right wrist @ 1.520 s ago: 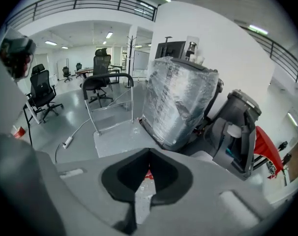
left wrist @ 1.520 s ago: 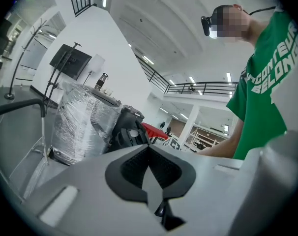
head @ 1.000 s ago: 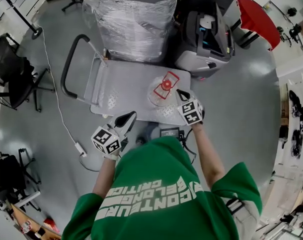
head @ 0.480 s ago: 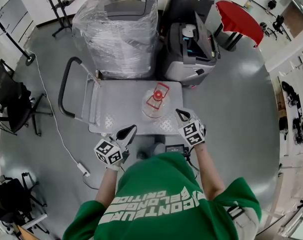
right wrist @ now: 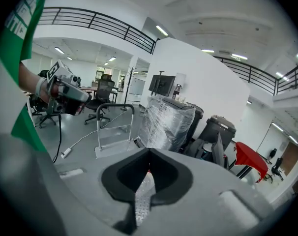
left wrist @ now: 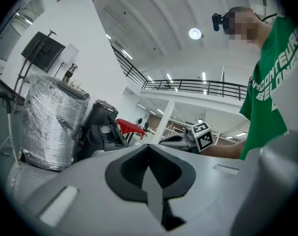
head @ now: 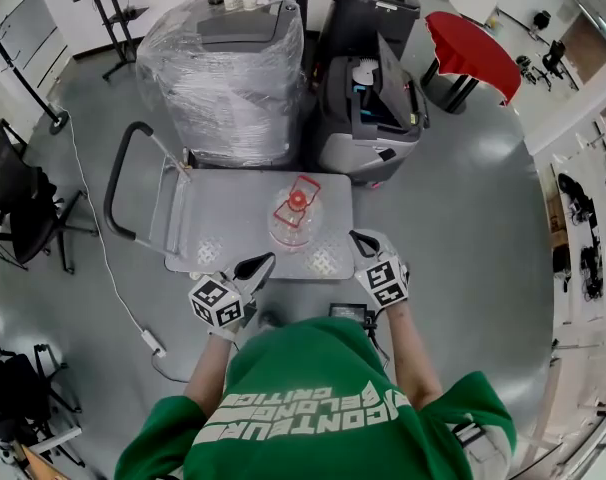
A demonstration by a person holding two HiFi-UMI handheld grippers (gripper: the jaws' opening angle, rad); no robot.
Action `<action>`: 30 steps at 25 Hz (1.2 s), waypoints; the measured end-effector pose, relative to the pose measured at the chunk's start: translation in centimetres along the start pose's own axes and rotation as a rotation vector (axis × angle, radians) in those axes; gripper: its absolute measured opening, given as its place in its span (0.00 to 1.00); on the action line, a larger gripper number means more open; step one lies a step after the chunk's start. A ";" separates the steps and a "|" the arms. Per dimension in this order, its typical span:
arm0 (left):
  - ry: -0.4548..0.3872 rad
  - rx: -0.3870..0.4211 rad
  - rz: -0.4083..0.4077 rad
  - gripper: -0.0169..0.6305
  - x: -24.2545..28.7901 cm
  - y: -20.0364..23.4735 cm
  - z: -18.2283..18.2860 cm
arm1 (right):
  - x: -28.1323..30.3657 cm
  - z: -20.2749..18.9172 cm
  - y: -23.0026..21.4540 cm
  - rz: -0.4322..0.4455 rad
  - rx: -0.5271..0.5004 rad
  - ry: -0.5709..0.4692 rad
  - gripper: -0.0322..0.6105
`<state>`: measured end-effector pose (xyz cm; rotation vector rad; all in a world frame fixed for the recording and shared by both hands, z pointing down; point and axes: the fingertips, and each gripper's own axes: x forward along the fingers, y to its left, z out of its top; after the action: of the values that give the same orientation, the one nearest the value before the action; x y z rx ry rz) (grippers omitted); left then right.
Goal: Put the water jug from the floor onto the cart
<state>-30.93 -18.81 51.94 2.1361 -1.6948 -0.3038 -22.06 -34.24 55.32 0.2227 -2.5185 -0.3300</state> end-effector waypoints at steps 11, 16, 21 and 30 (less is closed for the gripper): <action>0.027 0.013 -0.043 0.04 7.5 -5.7 -1.5 | -4.2 -4.1 -3.8 0.037 0.041 -0.025 0.04; 0.043 0.013 -0.047 0.04 9.3 -7.6 -2.4 | -5.9 -6.3 -4.0 0.063 0.058 -0.026 0.04; 0.057 0.010 -0.045 0.04 10.4 -8.7 -3.1 | -7.2 -7.6 -4.0 0.084 0.067 -0.026 0.04; 0.068 0.007 -0.051 0.04 11.3 -9.7 -3.7 | -7.8 -7.8 -3.8 0.113 0.049 -0.039 0.04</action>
<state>-18.12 -27.32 51.93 2.1723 -1.6078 -0.2370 -10.88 -37.52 56.36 0.0937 -2.5671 -0.2305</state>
